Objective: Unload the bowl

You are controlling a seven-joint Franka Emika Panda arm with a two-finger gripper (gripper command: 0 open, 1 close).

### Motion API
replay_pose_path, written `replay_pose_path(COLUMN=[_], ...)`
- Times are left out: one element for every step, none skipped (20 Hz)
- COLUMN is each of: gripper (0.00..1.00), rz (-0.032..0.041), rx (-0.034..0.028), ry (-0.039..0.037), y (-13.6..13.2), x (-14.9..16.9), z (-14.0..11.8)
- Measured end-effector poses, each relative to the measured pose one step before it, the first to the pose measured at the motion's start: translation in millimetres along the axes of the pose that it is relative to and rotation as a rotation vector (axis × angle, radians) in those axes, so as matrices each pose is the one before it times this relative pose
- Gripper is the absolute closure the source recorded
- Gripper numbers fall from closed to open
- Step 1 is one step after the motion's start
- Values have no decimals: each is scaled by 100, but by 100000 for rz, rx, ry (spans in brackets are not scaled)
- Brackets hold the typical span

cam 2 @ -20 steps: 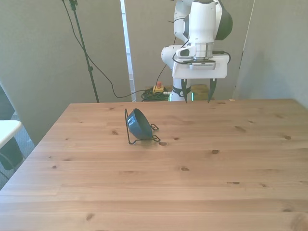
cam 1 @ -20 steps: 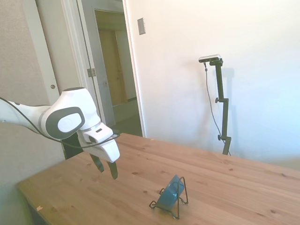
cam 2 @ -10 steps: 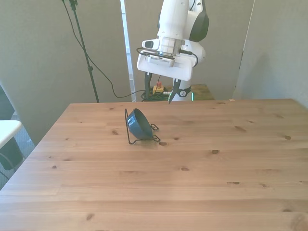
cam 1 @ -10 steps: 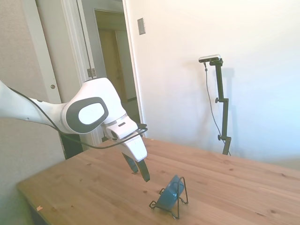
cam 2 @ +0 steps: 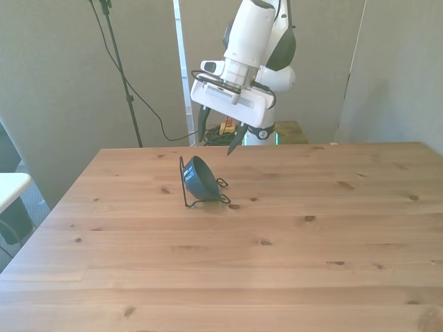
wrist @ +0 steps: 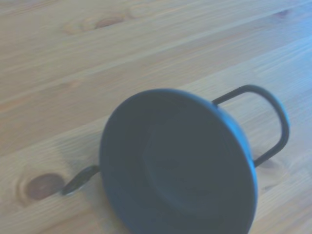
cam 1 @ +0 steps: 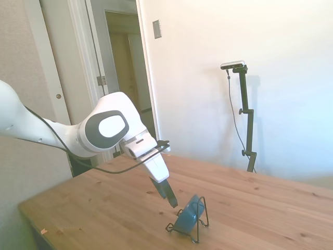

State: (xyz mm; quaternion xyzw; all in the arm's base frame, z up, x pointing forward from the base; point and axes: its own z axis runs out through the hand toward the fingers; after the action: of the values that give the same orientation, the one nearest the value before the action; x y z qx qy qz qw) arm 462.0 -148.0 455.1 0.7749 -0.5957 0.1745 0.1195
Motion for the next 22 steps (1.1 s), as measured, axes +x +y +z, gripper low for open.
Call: replay_pose_path(gripper=[0, 0, 0, 0, 0, 0, 0, 0, 0, 0, 0, 0, 0, 0, 0, 0, 0, 100, 100, 100, 100, 100], rz=[30, 361, 87, 215, 217, 286, 331, 357, 658, 616, 559, 356, 373, 238, 148, 119, 164, 208, 220, 264, 159, 72], rx=[-1366, -1387, -1268, -1258, -1206, -1123, -1085, -951, -635, -339, -247, -296, -362, -250, -184, -153, -152, -150, -169, -166, -248, -314], ry=[753, 1004, 735, 383, 275, 622, 455, 641, 910, 585, 304, 552, 527, 142, 266, 261, 126, 57, 165, 173, 240, 312], y=[-316, -296, -289, -222, -180, -140, -58, 24, 86, 114, 138, 144, 127, 68, 28, 20, 35, 45, 69, 66, 72, 51], x=[3, -45, -116, -163, -160, -89, -10, 143, 243, 246, 277, 275, 218, 111, 74, 75, 72, 88, 135, 143, 166, 138], z=[538, 562, 600, 679, 657, 557, 457, 290, 178, 96, 99, 121, 161, 131, 89, 72, 76, 81, 84, 84, 133, 181])
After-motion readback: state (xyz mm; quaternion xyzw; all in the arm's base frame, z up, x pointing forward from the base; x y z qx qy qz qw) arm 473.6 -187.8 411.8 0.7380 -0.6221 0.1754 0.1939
